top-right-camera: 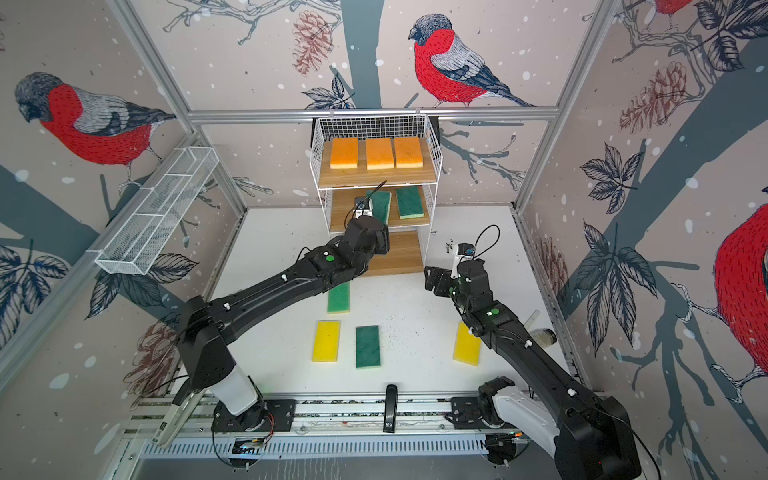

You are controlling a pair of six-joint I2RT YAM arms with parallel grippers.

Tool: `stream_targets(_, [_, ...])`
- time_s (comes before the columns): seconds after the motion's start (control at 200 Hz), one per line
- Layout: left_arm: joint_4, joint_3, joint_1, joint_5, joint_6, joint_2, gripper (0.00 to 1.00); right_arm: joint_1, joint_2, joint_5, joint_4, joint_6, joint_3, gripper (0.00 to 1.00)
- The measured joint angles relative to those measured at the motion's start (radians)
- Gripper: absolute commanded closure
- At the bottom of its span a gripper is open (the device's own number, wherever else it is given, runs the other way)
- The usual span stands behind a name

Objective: Place and organize the cleaning sponges onto the shelf
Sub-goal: 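Carry the dark green pad with the left gripper to the middle shelf, then lower the pad beside the other pad and open the left gripper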

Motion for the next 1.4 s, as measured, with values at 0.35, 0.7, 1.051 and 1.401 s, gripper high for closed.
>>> stream_targets(0.35, [0.079, 0.022, 0.0, -0.063, -0.008, 0.053, 0.36, 0.0, 0.003, -0.021, 0.0, -0.006, -0.002, 0.1])
stream_targets(0.7, [0.119, 0.064, 0.0, -0.12, -0.008, 0.121, 0.35, -0.002, 0.008, -0.031, 0.008, -0.007, -0.014, 0.1])
stream_targets(1.051, [0.076, 0.169, 0.0, -0.163, -0.031, 0.202, 0.31, -0.002, 0.009, -0.043, 0.012, -0.007, -0.023, 0.1])
stream_targets(1.401, [0.043, 0.178, 0.0, -0.183, -0.059, 0.212, 0.3, -0.004, 0.009, -0.047, 0.012, -0.007, -0.027, 0.1])
